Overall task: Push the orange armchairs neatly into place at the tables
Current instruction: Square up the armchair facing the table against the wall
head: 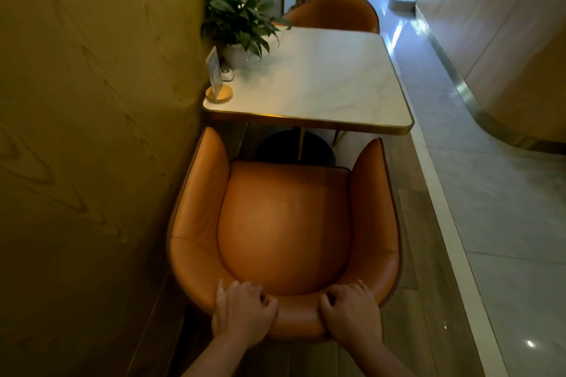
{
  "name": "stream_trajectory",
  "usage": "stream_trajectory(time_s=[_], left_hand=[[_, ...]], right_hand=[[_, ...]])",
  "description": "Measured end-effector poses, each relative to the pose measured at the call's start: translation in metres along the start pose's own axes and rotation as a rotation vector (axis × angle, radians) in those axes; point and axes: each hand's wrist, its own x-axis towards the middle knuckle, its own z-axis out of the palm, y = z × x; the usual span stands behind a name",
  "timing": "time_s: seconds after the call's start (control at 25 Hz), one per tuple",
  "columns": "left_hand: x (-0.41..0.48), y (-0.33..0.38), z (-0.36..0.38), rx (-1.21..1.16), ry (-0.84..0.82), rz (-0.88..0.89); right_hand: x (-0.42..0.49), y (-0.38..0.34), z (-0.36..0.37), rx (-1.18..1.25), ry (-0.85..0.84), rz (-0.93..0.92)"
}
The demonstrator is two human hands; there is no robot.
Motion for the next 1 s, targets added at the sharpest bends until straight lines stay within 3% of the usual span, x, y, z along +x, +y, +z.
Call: stream_trajectory(time_s=[0.64, 0.88, 1.0], left_hand=[[0.024, -0.022, -0.030, -0.069, 0.042, 0.060], [0.022, -0.021, -0.028, -0.053, 0.040, 0.031], [0.029, -0.021, -0.027, -0.062, 0.058, -0.002]], right_hand=[[0.020, -0.030, 0.004, 0.032, 0.088, 0.022], [0.020, -0.027, 0.011, 0.139, 0.066, 0.013], [0.024, -0.025, 0.017, 0.245, 0.142, -0.017]])
